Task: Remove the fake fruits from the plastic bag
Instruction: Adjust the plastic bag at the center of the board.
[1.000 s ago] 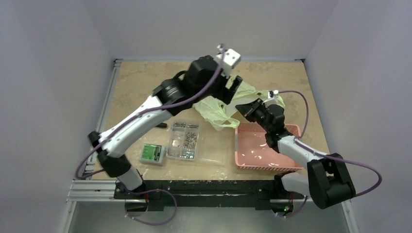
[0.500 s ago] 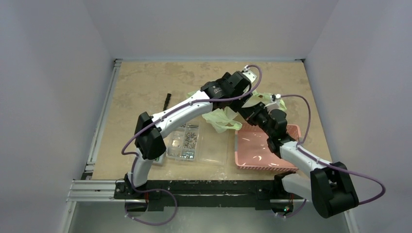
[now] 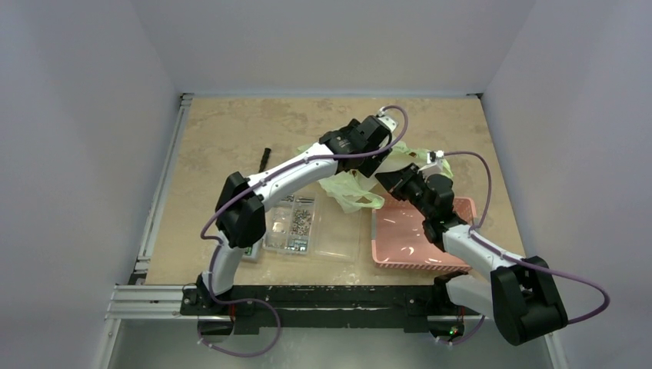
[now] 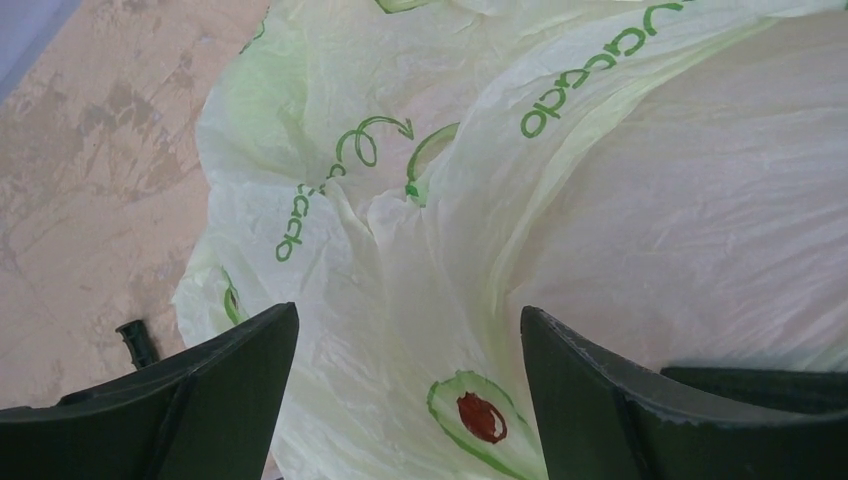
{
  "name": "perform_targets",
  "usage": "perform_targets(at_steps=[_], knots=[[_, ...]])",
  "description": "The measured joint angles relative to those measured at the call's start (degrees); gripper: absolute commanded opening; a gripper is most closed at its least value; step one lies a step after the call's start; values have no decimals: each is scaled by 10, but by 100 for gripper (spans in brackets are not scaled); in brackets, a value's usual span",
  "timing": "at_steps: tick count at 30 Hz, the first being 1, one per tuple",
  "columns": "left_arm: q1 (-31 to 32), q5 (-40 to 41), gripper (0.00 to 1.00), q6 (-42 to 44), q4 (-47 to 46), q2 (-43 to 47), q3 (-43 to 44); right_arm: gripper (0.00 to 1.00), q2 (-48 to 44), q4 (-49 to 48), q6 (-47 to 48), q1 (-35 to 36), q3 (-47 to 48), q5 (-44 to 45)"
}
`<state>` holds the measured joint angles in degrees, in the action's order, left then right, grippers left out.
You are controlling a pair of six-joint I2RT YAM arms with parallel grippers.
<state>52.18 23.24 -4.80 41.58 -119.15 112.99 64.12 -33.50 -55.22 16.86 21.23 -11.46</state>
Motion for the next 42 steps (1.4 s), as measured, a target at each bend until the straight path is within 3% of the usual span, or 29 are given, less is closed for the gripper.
perform_targets(at_steps=[4,6,7,10,20,29,32,36,37,39,42], knots=[[-7,4,55,10,-8,-31,16,0,2,0,1,0,0,1],[-17,-10,21,17,-8,-49,27,0,6,0,2,0,1,1],[-24,-21,11,21,-9,-57,34,0,9,0,4,0,1,1],[-47,-46,0,41,-10,-68,47,0,18,1,8,0,4,3],[-130,-86,0,73,-36,-67,105,0,85,1,16,0,41,11],[-236,-147,0,74,-29,-45,244,0,206,-5,32,4,143,14],[-250,-170,0,69,-31,-12,236,0,229,-11,31,10,164,14],[-247,-199,0,53,-45,49,155,0,249,-26,27,19,167,13],[-247,-203,8,48,-45,57,138,0,255,-28,27,21,167,14],[-244,-210,38,39,-37,60,125,0,264,-31,27,23,167,14],[-243,-219,67,22,-1,57,120,0,284,-36,29,23,169,11]])
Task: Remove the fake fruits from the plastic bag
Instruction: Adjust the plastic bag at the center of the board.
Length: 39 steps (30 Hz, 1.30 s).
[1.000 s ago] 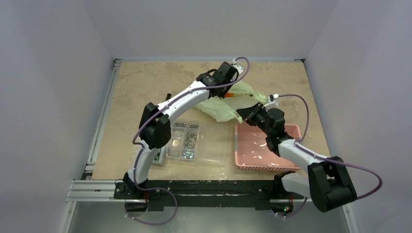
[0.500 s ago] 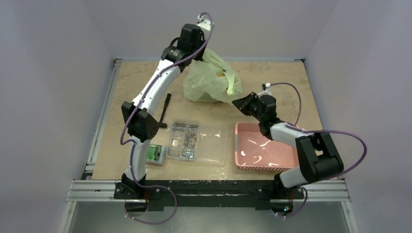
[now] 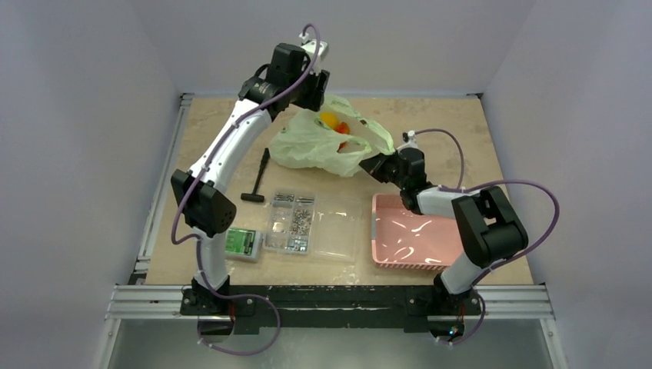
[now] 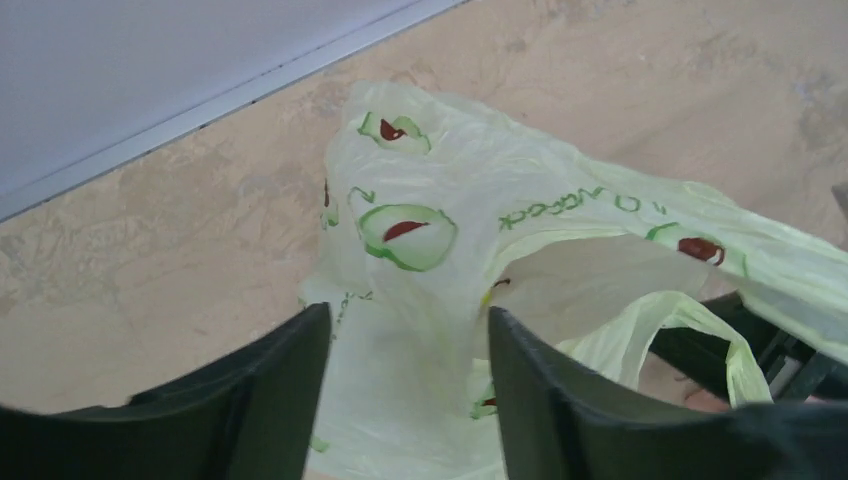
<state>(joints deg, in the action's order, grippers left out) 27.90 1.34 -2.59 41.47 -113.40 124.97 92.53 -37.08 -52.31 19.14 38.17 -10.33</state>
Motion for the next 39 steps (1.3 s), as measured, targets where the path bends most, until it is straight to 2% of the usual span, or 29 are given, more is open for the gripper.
perform_targets(at_steps=[1,2,5,8,11,12,15,17,20,27,28,29,31,32,34,35,39], knots=[[0,-5,78,-9,14,0,0,0,8,2,1,0,3,-2],[0,-9,83,-15,23,3,-1,0,15,3,3,0,6,-3],[4,-12,85,-34,40,31,-33,0,18,9,7,0,7,-9],[33,-1,83,-38,40,104,-108,0,7,22,11,0,7,-10],[105,24,82,-8,6,190,-196,0,-13,37,15,0,7,-10],[150,39,84,12,-24,225,-237,0,-22,37,16,0,7,-10],[239,48,88,55,-82,265,-301,0,-36,37,18,1,7,-10],[269,49,89,80,-108,259,-318,0,-39,37,18,0,7,-12],[272,63,88,110,-131,214,-318,0,-39,38,18,1,7,-12],[268,83,84,162,-101,81,-269,0,-57,45,18,1,7,-13],[268,85,80,165,-97,73,-268,0,-61,45,18,1,7,-14],[268,90,70,169,-93,66,-267,0,-64,46,18,1,7,-14],[268,105,41,172,-93,59,-266,0,-68,46,18,1,7,-14],[268,117,23,173,-93,57,-264,0,-68,46,18,1,7,-14],[268,149,4,176,-101,57,-263,0,-68,47,18,2,5,-14],[268,166,0,177,-111,58,-264,0,-68,47,18,3,3,-14],[263,219,0,160,-184,107,-337,0,-68,47,15,22,-16,-9]])
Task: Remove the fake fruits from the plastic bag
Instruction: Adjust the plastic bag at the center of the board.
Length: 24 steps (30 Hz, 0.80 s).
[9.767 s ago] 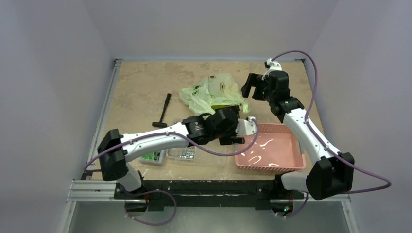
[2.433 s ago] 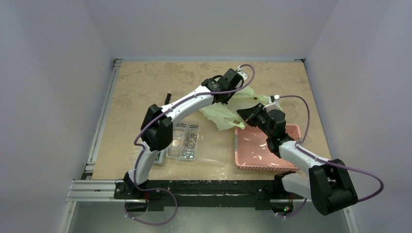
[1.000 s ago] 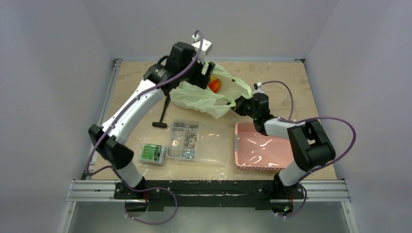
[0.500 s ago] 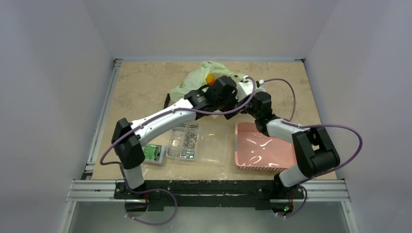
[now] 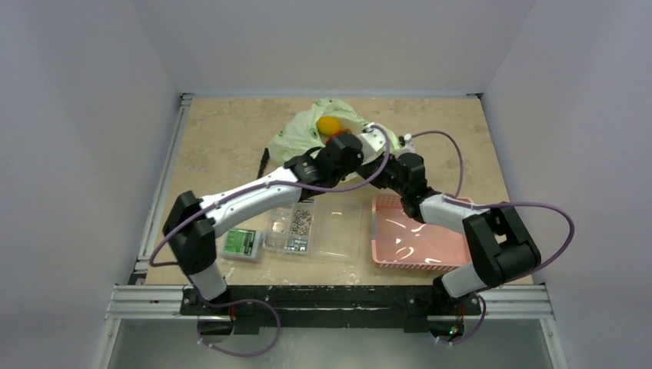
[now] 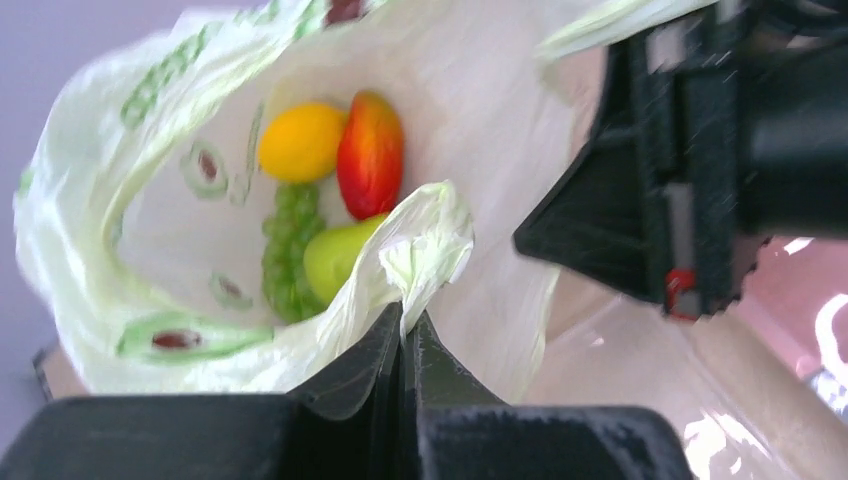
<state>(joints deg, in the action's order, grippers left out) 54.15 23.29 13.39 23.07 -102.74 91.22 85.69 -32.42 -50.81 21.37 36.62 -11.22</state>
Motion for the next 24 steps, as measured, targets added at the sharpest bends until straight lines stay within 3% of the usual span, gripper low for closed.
perform_targets(at_steps=[4,8,11,16,24], knots=[[-5,30,0,-53,-111,150,-203,0,-16,7,-4,36,-25,19],[-9,49,0,-133,-217,303,-358,12,-33,20,1,52,-33,37],[-9,67,0,-193,-271,352,-399,31,-45,43,16,53,-32,44],[-10,96,0,-290,-327,361,-448,65,-128,152,63,57,-28,56],[-12,86,0,-354,-393,354,-501,81,-289,268,102,81,11,13]])
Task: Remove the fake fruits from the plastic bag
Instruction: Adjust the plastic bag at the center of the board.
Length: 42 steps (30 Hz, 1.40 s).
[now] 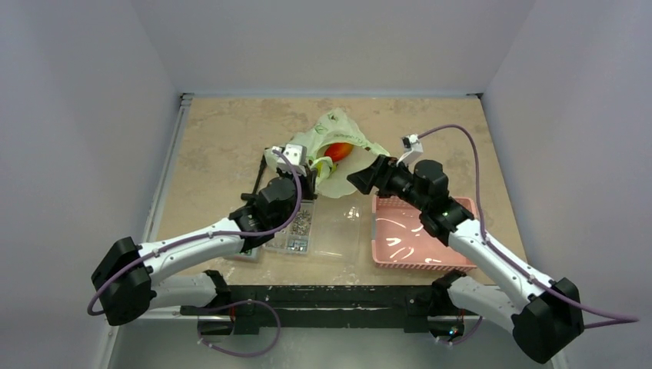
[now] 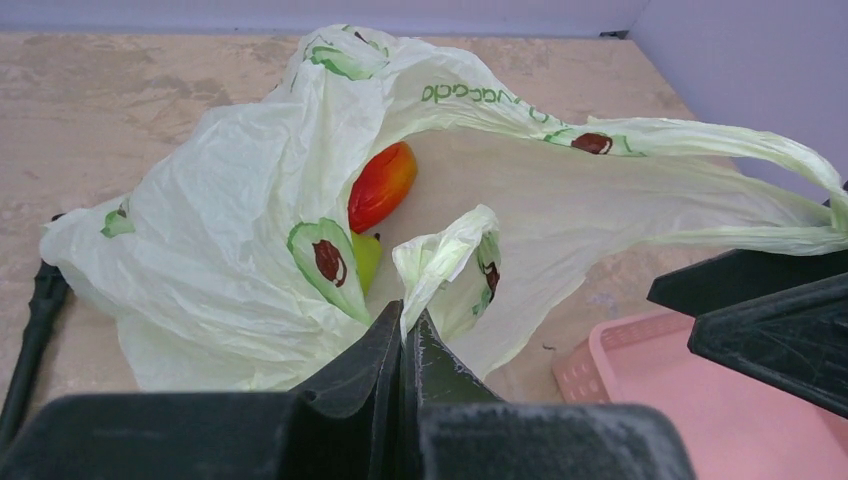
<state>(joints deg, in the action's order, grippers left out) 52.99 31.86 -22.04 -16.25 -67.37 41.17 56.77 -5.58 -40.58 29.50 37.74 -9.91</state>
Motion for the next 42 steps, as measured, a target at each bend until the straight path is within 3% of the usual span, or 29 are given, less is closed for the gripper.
perform_targets(at_steps=[3,10,17,22,25,26,28,32,37,42], knots=[[0,-8,0,-10,-28,1,-13,86,3,-8,-11,10,10,-42],[0,-19,0,-17,-20,19,-26,81,120,-83,7,19,28,-110],[0,-36,0,-25,-11,45,-26,61,225,-219,27,19,34,-183],[0,-44,0,-38,19,57,-26,33,289,-323,25,19,49,-235],[0,-46,13,-54,54,64,-26,1,312,-371,25,19,62,-260],[0,-47,24,-57,63,66,-26,0,318,-384,26,19,67,-266],[-1,-52,39,-65,89,70,-23,0,327,-400,27,19,77,-274],[-1,-59,61,-90,184,84,11,0,333,-413,32,20,97,-288],[-28,-83,68,-104,309,92,106,0,333,-417,46,20,103,-303],[-90,-161,68,-96,402,74,221,0,333,-403,63,22,108,-306]])
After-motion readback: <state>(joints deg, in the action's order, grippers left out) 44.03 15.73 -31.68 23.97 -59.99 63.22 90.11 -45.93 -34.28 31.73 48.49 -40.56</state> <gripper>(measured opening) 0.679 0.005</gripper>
